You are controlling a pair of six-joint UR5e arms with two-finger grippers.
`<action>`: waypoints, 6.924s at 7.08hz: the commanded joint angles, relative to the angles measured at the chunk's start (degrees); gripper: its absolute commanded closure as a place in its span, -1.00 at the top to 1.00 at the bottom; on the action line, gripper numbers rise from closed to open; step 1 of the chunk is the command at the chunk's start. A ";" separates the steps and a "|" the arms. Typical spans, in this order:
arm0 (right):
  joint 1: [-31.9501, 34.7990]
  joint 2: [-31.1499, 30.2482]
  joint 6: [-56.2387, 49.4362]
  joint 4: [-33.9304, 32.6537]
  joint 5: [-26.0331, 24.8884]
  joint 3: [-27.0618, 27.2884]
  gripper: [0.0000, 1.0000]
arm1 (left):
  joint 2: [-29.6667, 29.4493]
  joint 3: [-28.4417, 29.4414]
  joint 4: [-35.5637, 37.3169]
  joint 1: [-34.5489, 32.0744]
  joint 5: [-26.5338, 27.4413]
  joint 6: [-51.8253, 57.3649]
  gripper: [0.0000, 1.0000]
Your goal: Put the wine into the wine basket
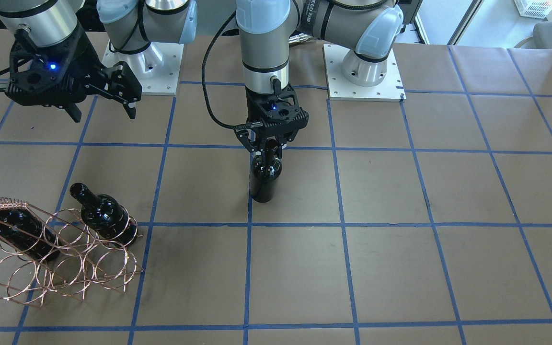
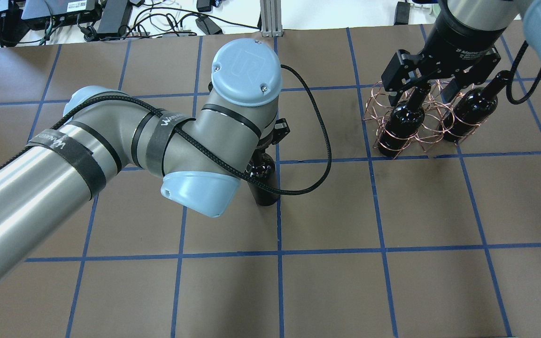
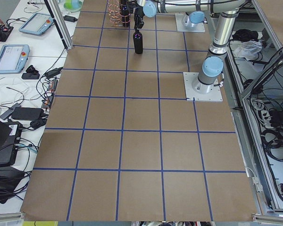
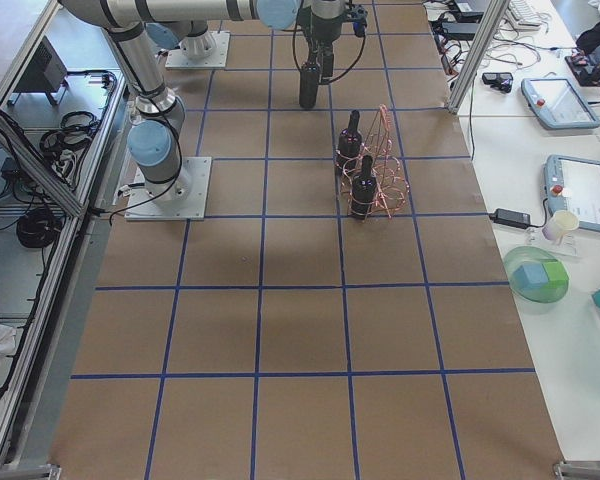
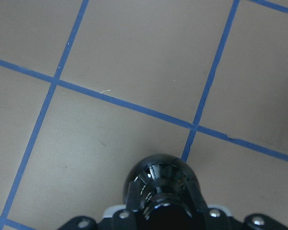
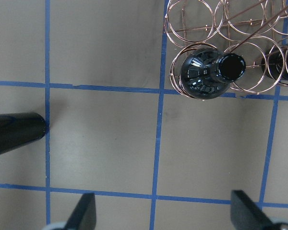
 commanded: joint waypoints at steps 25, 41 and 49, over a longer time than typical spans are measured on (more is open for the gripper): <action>7.28 -1.14 5.63 -1.80 -0.64 -0.17 1.00 | 10.60 13.44 -34.59 29.73 -9.16 49.32 1.00; 28.76 17.24 28.85 -14.12 1.29 -1.23 0.55 | 10.68 12.13 -33.27 30.61 -8.81 49.23 1.00; 28.76 17.24 32.10 -13.23 1.29 -0.79 0.16 | 10.60 12.12 -32.83 30.61 -7.66 48.70 1.00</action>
